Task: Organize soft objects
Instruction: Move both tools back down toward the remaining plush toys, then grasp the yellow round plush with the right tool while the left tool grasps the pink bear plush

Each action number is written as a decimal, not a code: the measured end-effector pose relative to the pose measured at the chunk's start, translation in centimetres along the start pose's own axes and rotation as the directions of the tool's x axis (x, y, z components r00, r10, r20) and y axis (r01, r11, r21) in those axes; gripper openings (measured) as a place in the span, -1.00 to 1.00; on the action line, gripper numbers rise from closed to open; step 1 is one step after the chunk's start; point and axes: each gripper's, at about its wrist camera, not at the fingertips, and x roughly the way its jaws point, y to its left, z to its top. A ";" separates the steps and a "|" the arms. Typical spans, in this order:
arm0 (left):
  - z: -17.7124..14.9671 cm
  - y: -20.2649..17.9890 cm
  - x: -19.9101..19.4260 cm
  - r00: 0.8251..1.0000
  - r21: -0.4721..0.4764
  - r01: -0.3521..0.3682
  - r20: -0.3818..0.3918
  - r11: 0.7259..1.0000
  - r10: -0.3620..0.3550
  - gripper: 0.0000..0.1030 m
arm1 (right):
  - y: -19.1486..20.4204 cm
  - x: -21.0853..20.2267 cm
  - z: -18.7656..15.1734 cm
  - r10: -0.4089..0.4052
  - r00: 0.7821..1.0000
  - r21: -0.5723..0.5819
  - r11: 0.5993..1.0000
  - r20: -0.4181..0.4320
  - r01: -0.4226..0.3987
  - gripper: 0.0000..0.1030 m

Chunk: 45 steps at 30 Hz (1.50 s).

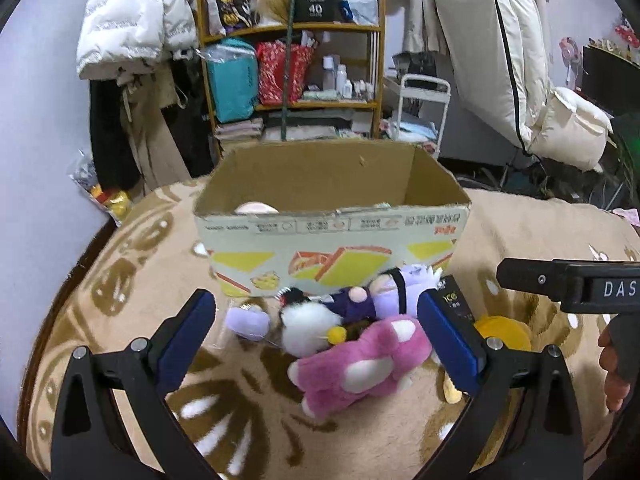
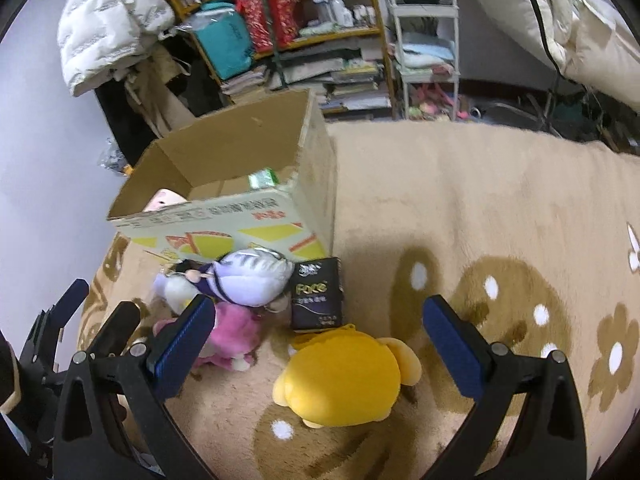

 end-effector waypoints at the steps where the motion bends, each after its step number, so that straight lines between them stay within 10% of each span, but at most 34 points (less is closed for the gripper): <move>1: 0.0 0.1 0.4 1.000 -0.005 0.010 -0.015 1.000 -0.010 0.94 | -0.3 0.2 0.0 -0.003 1.000 0.012 1.000 -0.015 0.004 1.00; 20: -2.2 -2.2 5.9 0.974 0.021 0.084 -0.213 0.996 -0.078 0.94 | -2.9 5.6 -1.3 0.008 0.964 0.131 0.991 -0.266 0.028 1.00; 45: -3.2 -3.7 8.1 0.961 0.079 0.069 -0.274 0.994 -0.045 0.98 | -4.9 7.6 -2.8 0.066 0.931 0.210 0.978 -0.358 0.012 0.96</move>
